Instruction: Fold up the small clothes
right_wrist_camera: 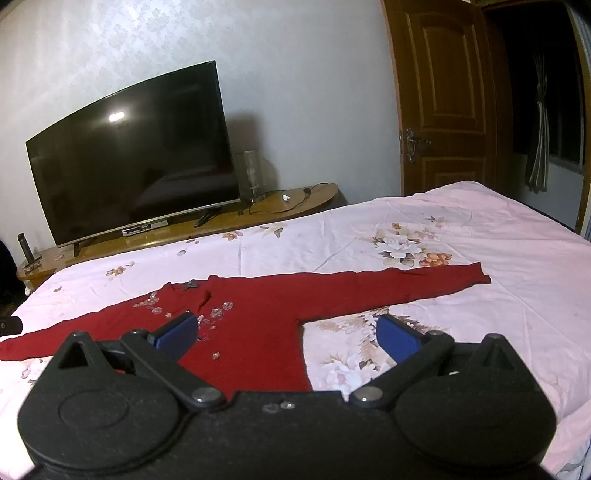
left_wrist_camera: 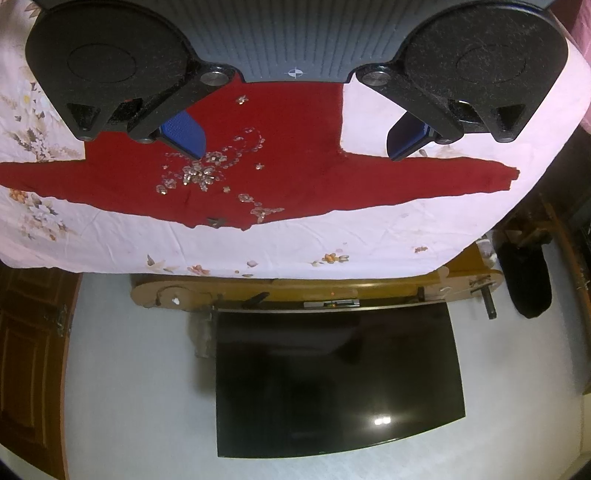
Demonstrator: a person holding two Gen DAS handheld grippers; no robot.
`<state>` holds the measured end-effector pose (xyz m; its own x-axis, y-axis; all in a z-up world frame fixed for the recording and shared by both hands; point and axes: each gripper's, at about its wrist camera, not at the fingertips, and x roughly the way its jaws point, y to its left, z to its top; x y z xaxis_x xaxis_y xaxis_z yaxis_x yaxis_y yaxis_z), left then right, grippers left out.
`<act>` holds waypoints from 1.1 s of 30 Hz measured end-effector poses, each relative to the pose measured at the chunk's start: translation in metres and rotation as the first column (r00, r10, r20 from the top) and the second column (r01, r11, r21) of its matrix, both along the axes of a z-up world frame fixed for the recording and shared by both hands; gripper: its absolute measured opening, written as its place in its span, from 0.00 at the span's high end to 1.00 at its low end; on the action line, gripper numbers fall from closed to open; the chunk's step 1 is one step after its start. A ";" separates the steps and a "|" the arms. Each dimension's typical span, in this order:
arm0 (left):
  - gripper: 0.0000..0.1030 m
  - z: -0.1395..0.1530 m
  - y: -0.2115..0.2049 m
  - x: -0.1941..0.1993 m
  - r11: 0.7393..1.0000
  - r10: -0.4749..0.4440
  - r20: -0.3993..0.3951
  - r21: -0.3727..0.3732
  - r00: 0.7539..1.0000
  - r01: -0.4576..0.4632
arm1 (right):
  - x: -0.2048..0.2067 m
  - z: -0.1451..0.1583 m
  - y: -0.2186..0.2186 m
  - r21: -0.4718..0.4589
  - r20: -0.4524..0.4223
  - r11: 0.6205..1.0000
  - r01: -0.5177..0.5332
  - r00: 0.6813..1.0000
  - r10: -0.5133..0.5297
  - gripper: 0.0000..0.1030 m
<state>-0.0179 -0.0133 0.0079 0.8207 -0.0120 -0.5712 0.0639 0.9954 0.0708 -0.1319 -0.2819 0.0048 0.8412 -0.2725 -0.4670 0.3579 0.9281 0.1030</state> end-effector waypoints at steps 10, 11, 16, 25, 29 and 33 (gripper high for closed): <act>0.00 -0.004 -0.020 0.018 1.000 -0.023 -0.021 0.007 1.000 0.023 | 0.011 -0.006 -0.014 0.004 -0.018 1.000 0.019 1.000 -0.019 0.00; 0.00 -0.005 -0.022 0.020 1.000 -0.024 -0.023 0.008 0.999 0.025 | 0.012 -0.007 -0.016 0.005 -0.020 1.000 0.023 1.000 -0.023 0.00; 0.00 -0.012 -0.040 0.035 0.999 -0.040 -0.038 0.014 0.998 0.040 | 0.019 -0.014 -0.032 0.009 -0.033 0.999 0.044 0.999 -0.044 0.00; 0.00 -0.033 -0.085 0.072 0.997 -0.069 -0.078 0.022 0.995 0.071 | 0.042 -0.029 -0.073 0.034 -0.050 0.996 0.078 0.996 -0.076 0.00; 0.00 -0.045 -0.109 0.091 0.997 -0.075 -0.100 0.025 0.992 0.078 | 0.057 -0.039 -0.093 0.031 -0.072 0.995 0.096 0.993 -0.093 0.01; 0.00 -0.057 -0.132 0.111 0.996 -0.075 -0.124 0.032 0.990 0.079 | 0.072 -0.049 -0.120 0.043 -0.081 0.992 0.120 0.990 -0.117 0.07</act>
<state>0.0927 -0.1456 -0.0488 0.7421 -0.0497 -0.6685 0.1506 0.9841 0.0940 -0.0596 -0.4017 -0.0447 0.7648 -0.3441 -0.5447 0.4737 0.8734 0.1133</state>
